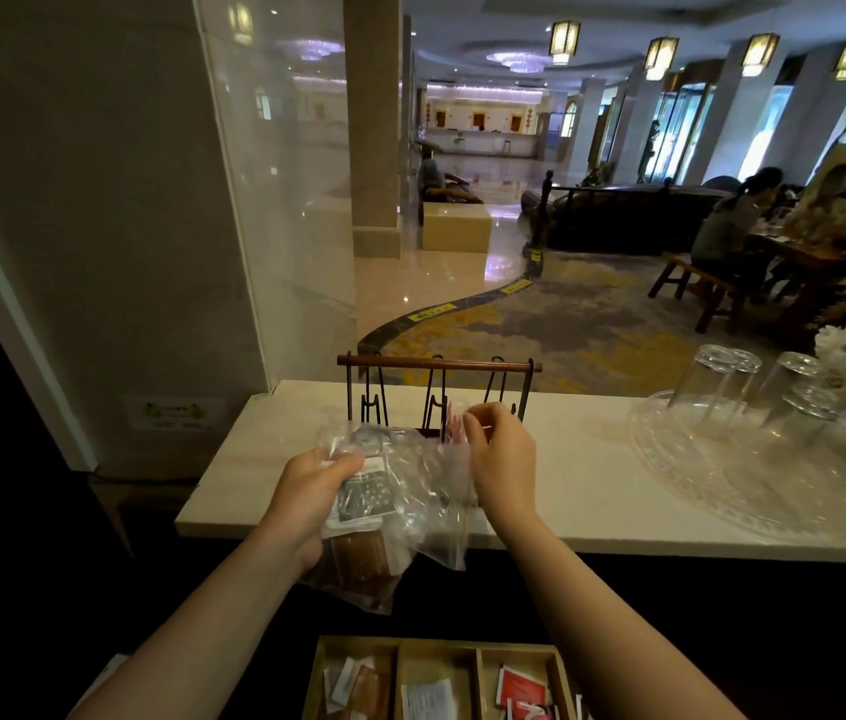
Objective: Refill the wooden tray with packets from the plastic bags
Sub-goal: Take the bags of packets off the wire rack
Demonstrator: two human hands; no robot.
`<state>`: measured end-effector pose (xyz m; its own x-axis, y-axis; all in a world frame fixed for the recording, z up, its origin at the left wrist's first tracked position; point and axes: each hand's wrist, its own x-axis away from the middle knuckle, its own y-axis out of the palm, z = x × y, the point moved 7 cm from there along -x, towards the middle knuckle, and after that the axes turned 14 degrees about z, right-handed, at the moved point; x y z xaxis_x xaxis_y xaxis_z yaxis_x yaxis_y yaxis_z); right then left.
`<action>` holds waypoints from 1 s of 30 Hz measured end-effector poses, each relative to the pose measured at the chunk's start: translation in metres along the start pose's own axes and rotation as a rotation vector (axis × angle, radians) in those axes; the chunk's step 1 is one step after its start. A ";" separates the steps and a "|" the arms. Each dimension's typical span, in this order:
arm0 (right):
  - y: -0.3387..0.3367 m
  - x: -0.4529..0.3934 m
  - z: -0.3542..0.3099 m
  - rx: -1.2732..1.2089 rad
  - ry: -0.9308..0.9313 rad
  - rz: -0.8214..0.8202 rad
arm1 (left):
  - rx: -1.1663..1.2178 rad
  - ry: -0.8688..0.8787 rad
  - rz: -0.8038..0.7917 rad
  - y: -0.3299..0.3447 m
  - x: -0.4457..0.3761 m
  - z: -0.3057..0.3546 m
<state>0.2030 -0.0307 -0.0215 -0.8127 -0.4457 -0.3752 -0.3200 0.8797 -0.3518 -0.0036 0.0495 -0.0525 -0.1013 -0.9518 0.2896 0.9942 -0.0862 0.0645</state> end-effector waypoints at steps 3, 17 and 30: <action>0.010 0.007 0.011 0.415 -0.331 -0.046 | 0.018 -0.002 0.032 -0.009 -0.009 -0.006; 0.024 0.003 0.022 0.370 -0.351 -0.041 | -0.045 -0.048 0.096 -0.012 -0.020 -0.028; -0.026 0.002 -0.049 -0.916 0.432 -0.341 | -0.134 -0.137 0.077 -0.003 -0.018 -0.046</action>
<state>0.1860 -0.0460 0.0285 -0.6576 -0.7531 0.0200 -0.6606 0.5892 0.4651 -0.0035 0.0534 -0.1015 -0.0201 -0.9089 0.4166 0.9943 -0.0620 -0.0873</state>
